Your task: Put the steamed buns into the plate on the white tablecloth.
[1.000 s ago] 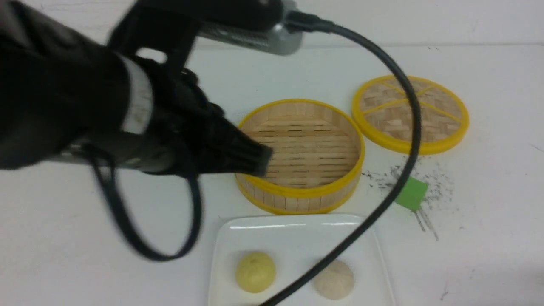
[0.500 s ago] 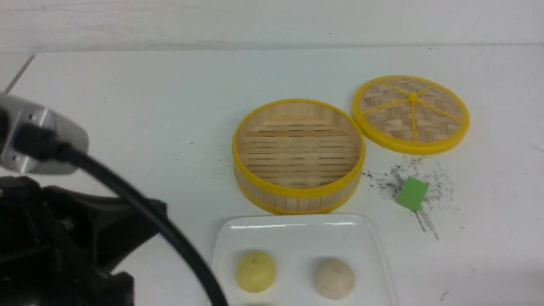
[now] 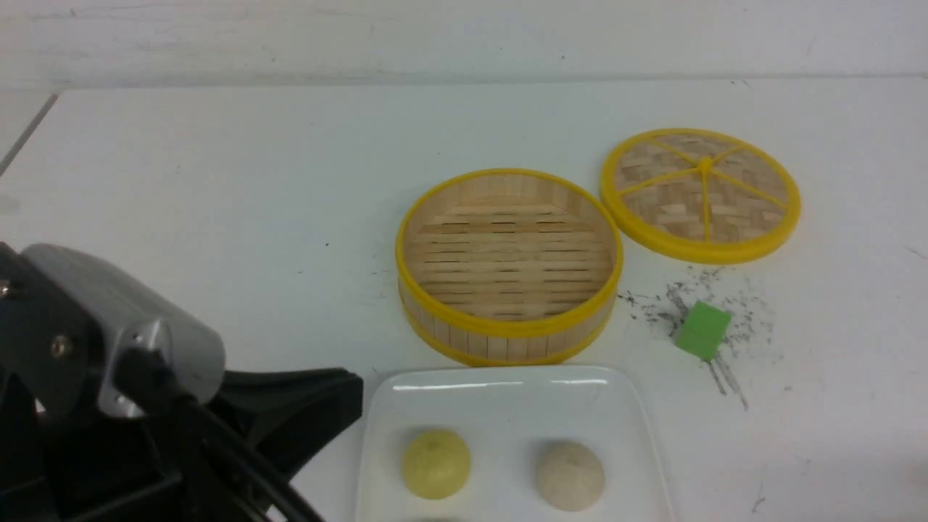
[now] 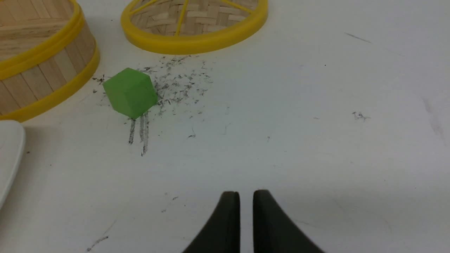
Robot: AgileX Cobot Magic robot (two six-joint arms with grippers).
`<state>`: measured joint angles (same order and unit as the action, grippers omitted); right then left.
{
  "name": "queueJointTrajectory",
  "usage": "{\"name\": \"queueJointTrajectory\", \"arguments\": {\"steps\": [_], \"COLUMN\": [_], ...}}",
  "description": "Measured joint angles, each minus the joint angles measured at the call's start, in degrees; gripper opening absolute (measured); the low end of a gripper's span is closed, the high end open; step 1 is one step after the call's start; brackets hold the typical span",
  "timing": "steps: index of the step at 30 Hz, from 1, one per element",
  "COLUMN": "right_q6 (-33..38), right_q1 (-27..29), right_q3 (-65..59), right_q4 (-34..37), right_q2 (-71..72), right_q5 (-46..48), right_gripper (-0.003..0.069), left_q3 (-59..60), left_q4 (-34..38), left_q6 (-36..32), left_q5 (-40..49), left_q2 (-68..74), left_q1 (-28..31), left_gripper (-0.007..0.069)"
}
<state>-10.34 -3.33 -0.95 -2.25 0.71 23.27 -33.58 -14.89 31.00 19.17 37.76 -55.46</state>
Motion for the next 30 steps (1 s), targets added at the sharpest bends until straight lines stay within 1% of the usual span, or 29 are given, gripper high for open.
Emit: {"name": "queueJointTrajectory", "arguments": {"steps": [7, 11, 14, 15, 19, 20, 21, 24, 28, 30], "right_q6": [0.0, 0.0, 0.0, 0.0, 0.0, 0.0, 0.0, 0.0, 0.0, 0.0], "right_q1": [0.0, 0.0, 0.0, 0.0, 0.0, 0.0, 0.0, 0.0, 0.0, 0.0], "right_q3": [0.0, 0.0, 0.0, 0.0, 0.0, 0.0, 0.0, 0.0, 0.0, 0.0], "right_q4": [0.0, 0.0, 0.0, 0.0, 0.0, 0.0, 0.0, 0.0, 0.0, 0.0], "right_q2": [0.0, 0.0, 0.0, 0.0, 0.0, 0.0, 0.0, 0.0, 0.0, 0.0], "right_q5": [0.0, 0.0, 0.0, 0.0, 0.0, 0.0, 0.0, 0.0, 0.0, 0.0], "right_gripper": [0.0088, 0.0092, 0.0097, 0.0098, 0.0102, 0.0102, 0.0104, 0.0108, 0.0113, 0.0115], "left_q3": [0.1, 1.9, 5.5, 7.4, 15.2, 15.7, 19.4, 25.7, 30.9, 32.6], "left_q4": [0.2, 2.0, 3.8, 4.2, 4.2, 4.2, 4.1, 5.7, 7.0, 6.8], "left_q6": [-1.1, -6.2, -9.3, -9.7, -12.6, -12.6, -14.9, -17.4, -17.8, -17.8], "left_q5": [0.7, 0.8, 0.4, 0.3, 0.2, 0.2, 0.2, 0.2, 0.0, -0.1], "left_q2": [0.1, -2.1, -7.4, -10.5, -18.9, -18.9, -22.9, -28.6, -34.2, -35.9], "left_q1": [0.0, 3.1, 8.9, 12.4, 22.2, 22.8, 27.6, 36.5, 45.2, 47.9], "left_gripper": [0.0055, 0.0058, 0.0065, 0.0066, 0.007, 0.007, 0.0071, 0.0073, 0.0073, 0.0073]}}
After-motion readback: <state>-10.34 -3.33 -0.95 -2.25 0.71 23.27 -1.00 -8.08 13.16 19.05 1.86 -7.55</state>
